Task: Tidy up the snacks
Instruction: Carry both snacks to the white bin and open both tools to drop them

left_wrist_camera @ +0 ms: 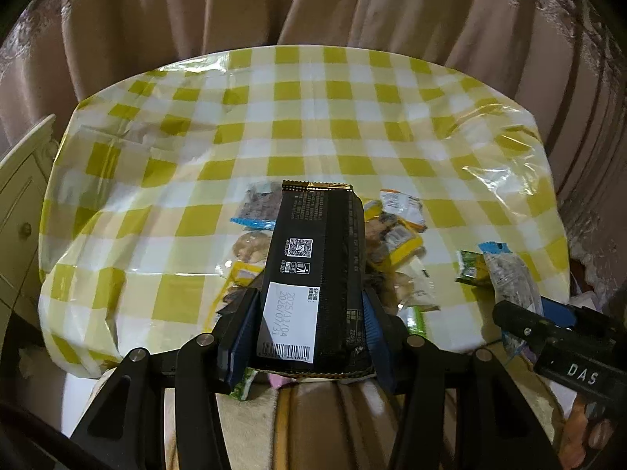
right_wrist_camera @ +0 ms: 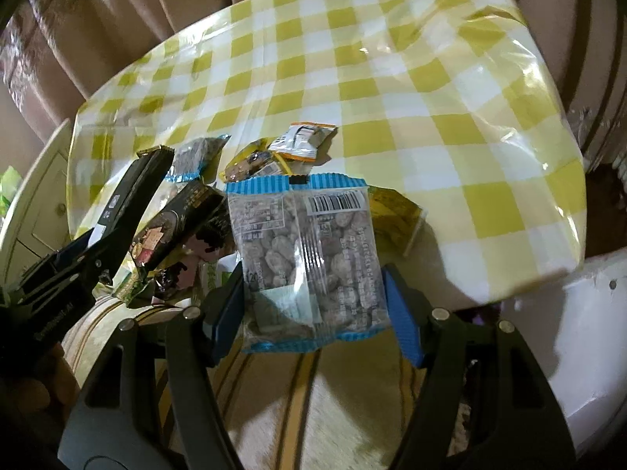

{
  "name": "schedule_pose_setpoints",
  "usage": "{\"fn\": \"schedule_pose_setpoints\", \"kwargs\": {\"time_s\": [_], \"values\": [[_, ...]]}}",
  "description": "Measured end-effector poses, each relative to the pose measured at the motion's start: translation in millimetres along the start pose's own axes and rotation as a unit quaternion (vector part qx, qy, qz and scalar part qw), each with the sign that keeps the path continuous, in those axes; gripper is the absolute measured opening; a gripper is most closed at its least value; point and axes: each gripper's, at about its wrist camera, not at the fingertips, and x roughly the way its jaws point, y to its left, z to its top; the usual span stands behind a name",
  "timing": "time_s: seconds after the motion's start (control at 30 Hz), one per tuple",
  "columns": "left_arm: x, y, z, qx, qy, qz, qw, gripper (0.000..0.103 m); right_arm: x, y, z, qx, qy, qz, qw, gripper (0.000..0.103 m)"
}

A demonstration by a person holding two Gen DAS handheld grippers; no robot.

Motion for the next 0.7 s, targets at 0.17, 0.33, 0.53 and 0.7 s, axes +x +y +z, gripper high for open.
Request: {"fn": "schedule_pose_setpoints", "kwargs": {"time_s": [0.17,0.33,0.53,0.7], "values": [[-5,-25,0,0.026,-0.004,-0.016,0.9995,0.052,-15,-25,-5,0.029,-0.008,0.013,0.999,0.069],[-4,-40,1,0.035,-0.003,-0.018,0.9992,0.052,-17,-36,-7,0.046,-0.006,0.046,0.998,0.069],[-10,-56,0,0.048,-0.004,-0.032,0.9983,0.052,-33,-55,-13,0.065,-0.019,0.065,0.996,0.069],[-12,-98,-1,0.090,0.001,-0.072,0.9934,0.052,-48,-103,-26,0.109,-0.024,0.042,0.993,0.069]]}}
